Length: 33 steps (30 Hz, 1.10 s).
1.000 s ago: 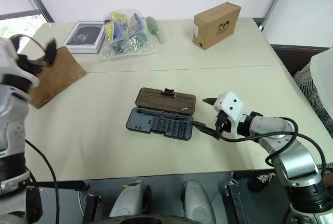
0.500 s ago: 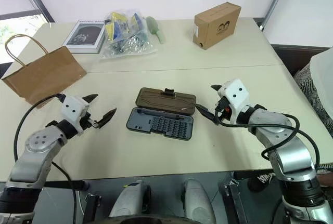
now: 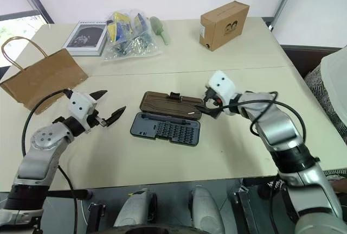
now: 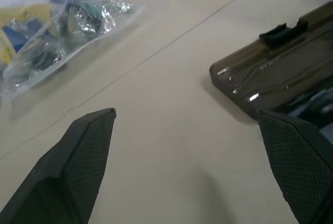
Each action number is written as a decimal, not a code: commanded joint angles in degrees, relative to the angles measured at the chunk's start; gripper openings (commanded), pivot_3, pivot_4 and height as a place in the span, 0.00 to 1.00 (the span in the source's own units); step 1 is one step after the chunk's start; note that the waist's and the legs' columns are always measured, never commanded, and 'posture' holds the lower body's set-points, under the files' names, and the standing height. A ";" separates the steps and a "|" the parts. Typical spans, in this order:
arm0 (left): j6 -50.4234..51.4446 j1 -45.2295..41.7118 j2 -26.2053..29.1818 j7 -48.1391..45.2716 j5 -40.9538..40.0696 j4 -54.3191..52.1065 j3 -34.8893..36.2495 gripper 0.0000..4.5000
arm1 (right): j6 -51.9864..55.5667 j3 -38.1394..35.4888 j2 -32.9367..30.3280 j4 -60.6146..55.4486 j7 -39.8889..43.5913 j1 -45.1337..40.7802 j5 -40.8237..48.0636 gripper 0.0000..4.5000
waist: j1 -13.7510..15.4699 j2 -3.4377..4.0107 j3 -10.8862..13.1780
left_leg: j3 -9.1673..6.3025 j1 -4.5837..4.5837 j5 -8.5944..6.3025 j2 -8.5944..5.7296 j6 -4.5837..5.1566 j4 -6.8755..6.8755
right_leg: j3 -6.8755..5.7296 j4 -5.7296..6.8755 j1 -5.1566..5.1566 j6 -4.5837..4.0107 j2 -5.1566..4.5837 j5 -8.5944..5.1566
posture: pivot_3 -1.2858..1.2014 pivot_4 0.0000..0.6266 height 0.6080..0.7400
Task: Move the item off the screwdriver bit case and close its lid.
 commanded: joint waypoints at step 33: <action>4.52 5.41 1.28 -0.51 -1.52 -10.75 2.79 1.00 | -22.43 4.41 10.30 37.07 16.18 -15.59 -13.78 0.01 | -0.46 0.18 0.08 | 0.02 -0.06 0.00 0.06 0.00 -0.03 | 0.11 0.10 -0.27 -0.11 0.02 0.09 | 0.52 0.24 1.00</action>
